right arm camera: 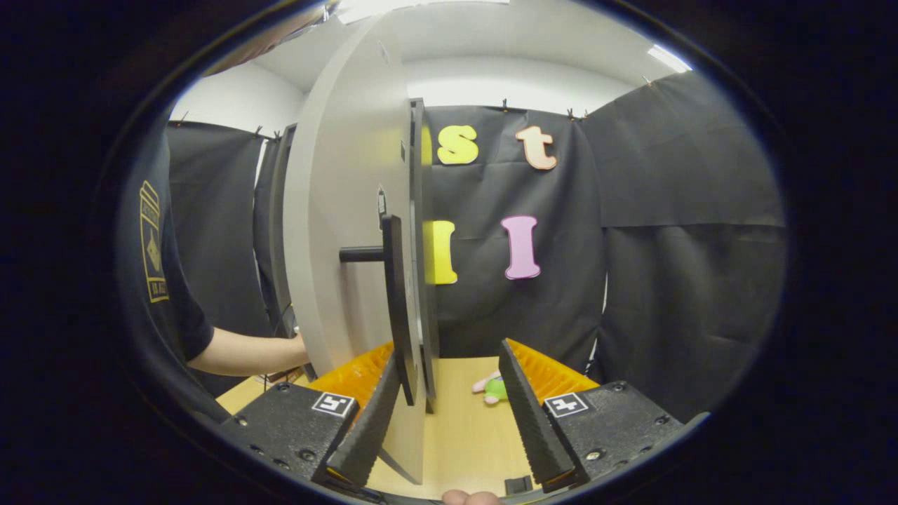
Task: Open the cabinet door with the right hand, grasp the bottle in the cabinet with the left hand and place it on the coaster, then close the cabinet door with the right hand.
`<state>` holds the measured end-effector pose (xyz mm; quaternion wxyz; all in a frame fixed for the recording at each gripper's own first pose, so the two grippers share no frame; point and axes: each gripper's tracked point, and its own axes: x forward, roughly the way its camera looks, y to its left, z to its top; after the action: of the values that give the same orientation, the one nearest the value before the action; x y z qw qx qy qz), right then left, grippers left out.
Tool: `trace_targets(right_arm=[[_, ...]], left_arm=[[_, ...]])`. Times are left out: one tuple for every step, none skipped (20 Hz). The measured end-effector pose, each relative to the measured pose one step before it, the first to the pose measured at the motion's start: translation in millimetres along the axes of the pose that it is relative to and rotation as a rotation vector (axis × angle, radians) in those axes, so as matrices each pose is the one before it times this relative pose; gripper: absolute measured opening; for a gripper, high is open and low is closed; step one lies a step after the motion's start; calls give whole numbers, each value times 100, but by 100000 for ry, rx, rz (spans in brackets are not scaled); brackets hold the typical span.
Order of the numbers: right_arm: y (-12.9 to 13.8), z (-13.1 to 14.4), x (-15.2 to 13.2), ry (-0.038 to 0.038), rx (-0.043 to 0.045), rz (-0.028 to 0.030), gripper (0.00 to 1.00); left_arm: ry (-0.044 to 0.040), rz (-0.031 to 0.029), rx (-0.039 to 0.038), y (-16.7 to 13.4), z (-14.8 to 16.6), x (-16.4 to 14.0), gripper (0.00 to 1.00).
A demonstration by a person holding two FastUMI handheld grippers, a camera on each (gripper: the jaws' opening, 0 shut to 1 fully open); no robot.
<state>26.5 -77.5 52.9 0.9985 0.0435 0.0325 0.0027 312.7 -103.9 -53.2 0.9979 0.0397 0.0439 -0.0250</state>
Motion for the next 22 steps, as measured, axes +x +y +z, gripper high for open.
trace_targets(right_arm=[[-64,74,92,-170,305,702,84],[2,23,40,27,571,728,84],[32,-91,176,-26,604,684,84],[-80,14,49,-464,321,635,84],[-1,79,41,-576,440,763,84],[-98,15,48,-639,816,766,84],[124,-106,235,-686,1058,1404,85],[97,-75,21,-801,1732,1942,88],[22,-102,314,-639,2301,1834,88],[-6,17,86,-900,2018,1698,88],[27,-74,13,-1108,2037,1646,87],[-44,-4,145,-821,2238,1273,87],[-73,-177,-16,-673,2623,1077,88],[-102,5,52,-476,2190,705,88],[-233,51,219,-188,1816,675,90],[29,-148,203,414,1922,603,96],[-64,-239,-192,705,1542,275,97],[-60,54,15,412,1457,13,97],[46,6,153,169,1325,-247,100],[52,4,65,410,1073,-476,96],[-33,-11,-132,49,426,-1130,96],[-134,48,-98,353,237,-1810,100]], left_arm=[[-468,496,205,169,267,-199,80],[-79,-631,-503,-244,275,-340,80],[-286,299,-243,-19,252,-312,78],[-565,1033,311,236,345,-329,78],[389,2137,888,389,231,-386,78],[1666,182,163,23,-85,-747,78],[730,-659,-703,-237,151,-771,78],[-826,-136,-75,6,491,-971,78],[-701,-189,377,114,424,-1024,78],[-477,-363,686,42,405,-1023,78],[-107,-356,699,99,293,-971,78],[150,-103,320,195,209,-1093,78],[-216,361,-145,515,273,-1168,78],[-223,733,-24,495,242,-1030,78],[45,788,968,715,153,-1480,78],[-872,207,639,594,251,-1287,78],[-984,-308,75,403,249,-1082,78],[-412,-160,353,434,-89,-1417,78],[609,236,204,642,-401,-1192,78],[533,304,-649,739,-472,-1045,78],[369,346,-695,689,-486,-1078,78],[-33,913,-142,1081,-513,-1022,78]])
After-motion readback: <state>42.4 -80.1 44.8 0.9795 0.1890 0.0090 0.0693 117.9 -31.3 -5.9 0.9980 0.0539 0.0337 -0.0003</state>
